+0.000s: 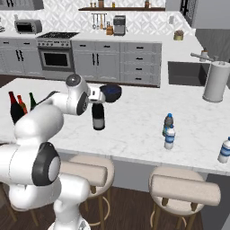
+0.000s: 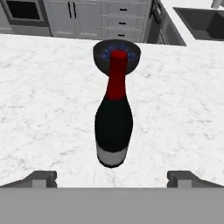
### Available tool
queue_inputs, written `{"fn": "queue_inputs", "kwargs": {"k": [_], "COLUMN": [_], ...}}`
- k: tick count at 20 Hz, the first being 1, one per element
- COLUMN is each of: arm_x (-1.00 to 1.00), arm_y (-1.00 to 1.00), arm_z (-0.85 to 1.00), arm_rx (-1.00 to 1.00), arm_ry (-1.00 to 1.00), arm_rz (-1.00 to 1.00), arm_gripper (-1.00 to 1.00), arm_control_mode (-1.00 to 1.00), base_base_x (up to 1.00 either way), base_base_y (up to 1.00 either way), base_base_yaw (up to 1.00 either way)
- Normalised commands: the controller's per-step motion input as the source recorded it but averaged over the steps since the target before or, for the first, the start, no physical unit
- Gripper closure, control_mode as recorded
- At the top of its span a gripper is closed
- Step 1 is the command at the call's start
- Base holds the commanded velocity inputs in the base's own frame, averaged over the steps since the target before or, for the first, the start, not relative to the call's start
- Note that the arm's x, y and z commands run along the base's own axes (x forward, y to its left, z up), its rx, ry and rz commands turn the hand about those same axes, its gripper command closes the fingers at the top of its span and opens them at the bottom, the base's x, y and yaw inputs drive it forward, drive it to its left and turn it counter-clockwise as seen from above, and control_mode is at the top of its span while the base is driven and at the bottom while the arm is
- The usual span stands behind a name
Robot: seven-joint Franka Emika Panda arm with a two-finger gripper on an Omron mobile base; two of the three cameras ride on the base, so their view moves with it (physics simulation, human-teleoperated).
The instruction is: Move the plastic bottles in the middle to the plastics group, and the glass bottles in the middle to the glass group.
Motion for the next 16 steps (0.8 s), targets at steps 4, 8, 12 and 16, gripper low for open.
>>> {"fn": "queue_inputs", "kwargs": {"k": [4, 8, 12, 16], "arm_x": [0.26, 0.27, 0.24, 0.31], "arm_y": [0.00, 0.00, 0.00, 0.00], "arm_z": [-0.01, -0.09, -0.19, -0.28], "arm_rx": [0.00, 0.00, 0.00, 0.00], "arm_ry": [-0.03, 0.00, 0.00, 0.03], "arm_rz": [0.00, 0.00, -0.01, -0.01], "arm_gripper": [-1.00, -1.00, -1.00, -1.00], "arm_control_mode": [-1.00, -1.00, -1.00, -1.00], "base_base_x": [0.00, 0.00, 0.00, 0.00], "base_base_y": [0.00, 0.00, 0.00, 0.00], "base_base_yaw": [0.00, 0.00, 0.00, 0.00]}}
